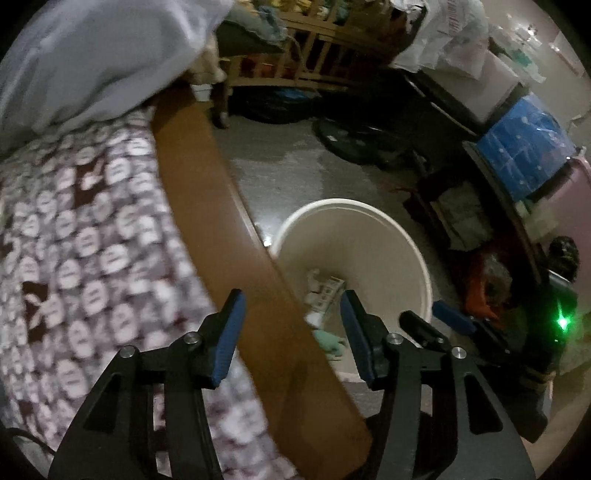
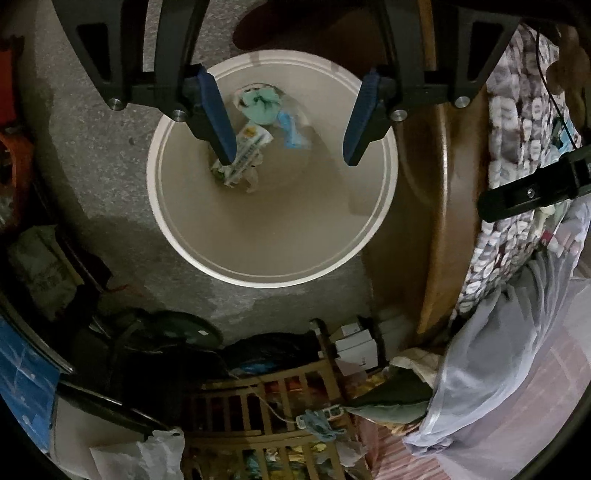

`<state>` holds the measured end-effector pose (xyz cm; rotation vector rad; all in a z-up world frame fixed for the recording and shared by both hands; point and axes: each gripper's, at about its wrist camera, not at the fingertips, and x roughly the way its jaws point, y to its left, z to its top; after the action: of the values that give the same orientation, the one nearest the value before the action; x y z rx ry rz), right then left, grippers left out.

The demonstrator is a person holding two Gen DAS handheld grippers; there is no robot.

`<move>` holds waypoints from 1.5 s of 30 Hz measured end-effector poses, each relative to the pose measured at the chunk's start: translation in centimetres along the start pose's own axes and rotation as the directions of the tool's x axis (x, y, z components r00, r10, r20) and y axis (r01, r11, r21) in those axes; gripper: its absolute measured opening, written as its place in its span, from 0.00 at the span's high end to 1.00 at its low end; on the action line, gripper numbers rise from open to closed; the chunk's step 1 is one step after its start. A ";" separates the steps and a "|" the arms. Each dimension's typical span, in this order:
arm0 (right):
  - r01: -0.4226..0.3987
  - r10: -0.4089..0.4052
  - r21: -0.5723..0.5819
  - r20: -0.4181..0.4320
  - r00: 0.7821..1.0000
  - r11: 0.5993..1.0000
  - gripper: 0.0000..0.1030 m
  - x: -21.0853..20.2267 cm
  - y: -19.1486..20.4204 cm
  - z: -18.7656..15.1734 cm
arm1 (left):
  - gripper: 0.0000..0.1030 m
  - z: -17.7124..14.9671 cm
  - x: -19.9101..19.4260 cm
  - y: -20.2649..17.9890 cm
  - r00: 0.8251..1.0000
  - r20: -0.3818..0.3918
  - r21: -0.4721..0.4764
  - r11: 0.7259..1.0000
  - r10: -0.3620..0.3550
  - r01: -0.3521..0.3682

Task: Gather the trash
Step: 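Carry both items over the bucket and open both tools to drop them, then move both tools back to the remaining trash on the blanket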

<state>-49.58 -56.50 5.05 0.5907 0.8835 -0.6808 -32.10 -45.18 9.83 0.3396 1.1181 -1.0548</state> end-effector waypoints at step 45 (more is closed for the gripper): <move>-0.273 0.264 -0.413 -0.081 0.961 0.869 0.33 0.0 30.7 -2.7 | 0.50 -10.1 -16.5 25.2 0.891 0.104 -0.324 0.862 0.441 -0.389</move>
<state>-28.17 -34.80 9.33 0.3209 0.9135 -0.2161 -17.74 -17.00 12.80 0.2288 0.9681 -0.5104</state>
